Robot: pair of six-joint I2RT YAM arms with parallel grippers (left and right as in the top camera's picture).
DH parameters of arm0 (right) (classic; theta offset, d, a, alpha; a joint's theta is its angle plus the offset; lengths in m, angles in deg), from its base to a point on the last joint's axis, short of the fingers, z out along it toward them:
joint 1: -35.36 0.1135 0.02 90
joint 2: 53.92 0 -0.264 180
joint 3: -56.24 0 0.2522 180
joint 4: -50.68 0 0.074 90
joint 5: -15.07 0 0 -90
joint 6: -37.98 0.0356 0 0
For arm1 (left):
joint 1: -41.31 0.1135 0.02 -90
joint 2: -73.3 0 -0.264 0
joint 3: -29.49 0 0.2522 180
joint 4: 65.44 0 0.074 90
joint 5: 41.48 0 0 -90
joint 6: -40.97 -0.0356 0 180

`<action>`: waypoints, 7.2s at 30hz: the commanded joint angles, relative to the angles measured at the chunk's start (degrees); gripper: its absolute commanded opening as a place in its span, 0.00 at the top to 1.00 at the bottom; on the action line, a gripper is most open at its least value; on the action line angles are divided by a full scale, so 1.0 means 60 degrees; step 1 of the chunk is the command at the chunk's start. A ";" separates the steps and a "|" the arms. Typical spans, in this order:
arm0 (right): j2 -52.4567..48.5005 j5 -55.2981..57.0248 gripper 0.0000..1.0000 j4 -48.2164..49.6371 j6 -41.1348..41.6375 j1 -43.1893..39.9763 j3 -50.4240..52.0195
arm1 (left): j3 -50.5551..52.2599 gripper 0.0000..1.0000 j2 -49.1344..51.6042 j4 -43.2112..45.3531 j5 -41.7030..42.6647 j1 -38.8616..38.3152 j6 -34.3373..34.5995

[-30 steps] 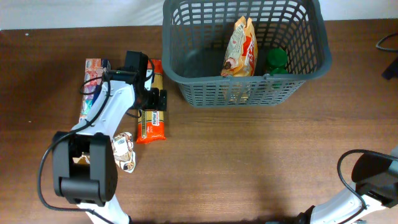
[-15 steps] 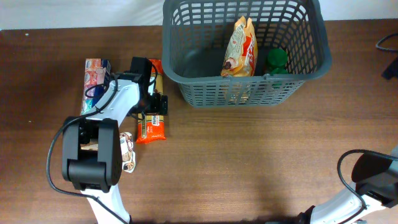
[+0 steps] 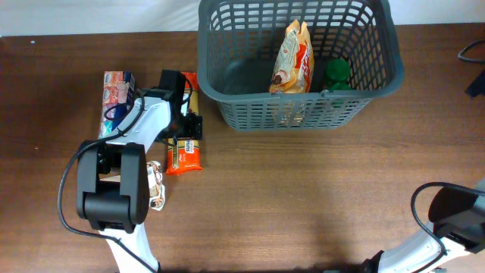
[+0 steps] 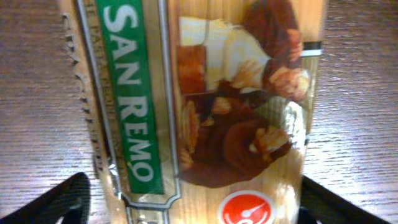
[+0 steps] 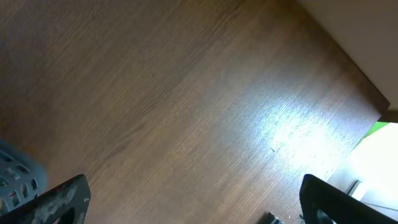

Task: Pack container
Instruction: 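Lower the left gripper and grasp the spaghetti packet, then lift the spaghetti packet and carry it into the basket, then release the packet and withdraw the left gripper from the basket, then lower the left gripper onto the blue Kleenex box and grasp it, then lift the Kleenex box and lower it into the basket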

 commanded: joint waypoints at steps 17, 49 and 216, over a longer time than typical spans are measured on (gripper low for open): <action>0.0000 0.0153 0.02 0.0000 0.0117 -0.0036 0.0033 | -0.0131 0.89 0.0772 0.0066 0.0484 0.0007 0.0346; 0.0000 0.0153 0.01 0.0000 0.0117 -0.0036 0.0033 | -0.4969 0.98 -0.4783 -0.0790 -0.2324 0.0499 0.0517; 0.0000 0.0153 0.01 0.0004 0.0117 -0.0036 0.0033 | -1.6302 0.98 0.1351 -0.4455 0.1734 -0.1446 -0.1071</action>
